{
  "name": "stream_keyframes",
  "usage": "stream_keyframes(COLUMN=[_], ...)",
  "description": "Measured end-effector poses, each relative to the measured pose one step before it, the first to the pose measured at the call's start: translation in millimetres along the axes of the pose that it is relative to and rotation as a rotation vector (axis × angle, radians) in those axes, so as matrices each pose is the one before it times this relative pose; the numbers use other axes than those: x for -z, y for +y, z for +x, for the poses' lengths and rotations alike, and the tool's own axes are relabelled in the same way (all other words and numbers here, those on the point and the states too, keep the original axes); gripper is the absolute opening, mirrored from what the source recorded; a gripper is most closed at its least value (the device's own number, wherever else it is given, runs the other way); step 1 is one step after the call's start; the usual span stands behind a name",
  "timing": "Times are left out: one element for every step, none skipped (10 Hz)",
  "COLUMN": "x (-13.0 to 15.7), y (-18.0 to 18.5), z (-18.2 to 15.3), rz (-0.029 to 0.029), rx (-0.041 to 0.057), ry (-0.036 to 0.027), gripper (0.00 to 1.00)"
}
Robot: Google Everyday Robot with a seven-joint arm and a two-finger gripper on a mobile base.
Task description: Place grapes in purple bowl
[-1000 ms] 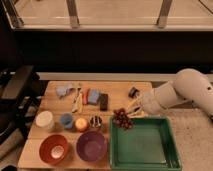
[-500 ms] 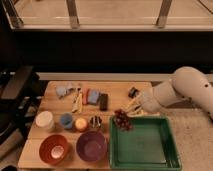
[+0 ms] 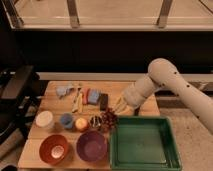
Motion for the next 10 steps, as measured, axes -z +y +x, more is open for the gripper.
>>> stream_keyframes(x=[-5.85,-6.41,-13.24,-10.54,-7.99,-5.43,-6.71,-5.26,-8.26,-9.2], y=[-1.86,-3.24,-5.32,-0.43,1.01,1.24,1.85,0.25,0.78,0.66], z=[-10.59,-8.9,-17.49,-14.59,-11.95,-8.03,-8.73,-5.6,-5.35,-3.74], rz=[-0.01474,-0.01049,-0.01852,-0.01255,-0.00854,-0.00427,-0.00254,-0.00378,-0.00528,-0.00533], rx=[0.02714,0.01932,0.03688,0.02851,0.02757,0.01912,0.02124,0.01467,0.01378,0.01079], ry=[-0.02889,-0.01929,-0.03647,-0.02737,-0.02231,-0.01598,-0.01906,-0.01101,-0.01158,-0.01097], gripper=[0.0,0.0,0.0,0.0,0.0,0.0,0.0,0.0,0.0,0.0])
